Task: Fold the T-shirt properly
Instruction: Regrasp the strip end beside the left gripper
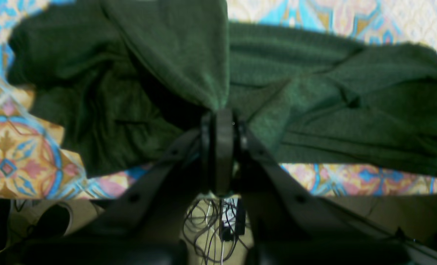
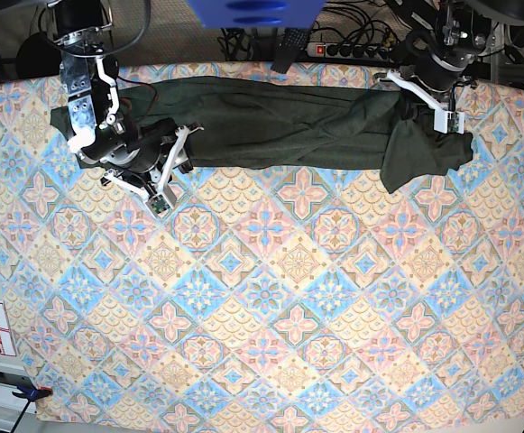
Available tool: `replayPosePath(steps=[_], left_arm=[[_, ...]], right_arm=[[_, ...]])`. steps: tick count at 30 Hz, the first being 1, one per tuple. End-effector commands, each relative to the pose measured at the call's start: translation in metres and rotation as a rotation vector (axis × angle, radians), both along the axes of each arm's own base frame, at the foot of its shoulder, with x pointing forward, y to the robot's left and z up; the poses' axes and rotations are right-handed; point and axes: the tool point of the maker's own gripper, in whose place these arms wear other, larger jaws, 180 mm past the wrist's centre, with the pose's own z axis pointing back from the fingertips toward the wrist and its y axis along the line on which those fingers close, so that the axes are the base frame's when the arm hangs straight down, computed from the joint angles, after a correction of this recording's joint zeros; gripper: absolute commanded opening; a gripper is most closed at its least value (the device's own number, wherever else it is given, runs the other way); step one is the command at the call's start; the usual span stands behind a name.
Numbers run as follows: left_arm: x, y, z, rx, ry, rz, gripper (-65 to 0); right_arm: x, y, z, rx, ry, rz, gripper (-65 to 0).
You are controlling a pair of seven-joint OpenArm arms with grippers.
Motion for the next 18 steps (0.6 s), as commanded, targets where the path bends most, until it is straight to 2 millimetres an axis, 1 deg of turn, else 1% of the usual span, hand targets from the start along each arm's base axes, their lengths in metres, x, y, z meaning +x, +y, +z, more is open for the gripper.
replayPosePath(steps=[1,5,7,9,11,15,17,18], left_arm=[[0.003,0.002,0.006,0.008,-0.022,-0.005,-65.0],[0.005,0.005,0.008,0.013,-0.028,0.003,-65.0],[0.009,0.019,0.012,0.037,-0.045,0.034,-62.2],[0.021,0.027,0.018,0.042,-0.081,0.072,-59.9],[0.027,0.037,0.020,0.051,-0.098,0.111,-58.9],[0.033,0.039,0.021,0.068,-0.108,0.108,-58.1],[0.031,0.040,0.017,0.083,-0.091,0.106,-55.2],[0.034,0.040,0.017,0.086,-0.088,0.105,-52.4]], right_arm=[[0.007,0.001,0.008,0.013,-0.033,0.006,-42.9],[0.006,0.001,0.008,0.012,-0.032,0.006,-42.9],[0.006,0.001,0.008,0.012,-0.032,0.006,-42.9],[0.007,0.001,0.008,0.012,-0.033,0.007,-42.9],[0.007,0.001,0.008,0.012,-0.033,0.007,-42.9],[0.006,0.002,0.009,0.013,-0.034,0.008,-42.9],[0.006,0.002,0.008,0.013,-0.033,0.008,-42.9],[0.006,0.002,0.008,0.013,-0.033,0.008,-42.9]])
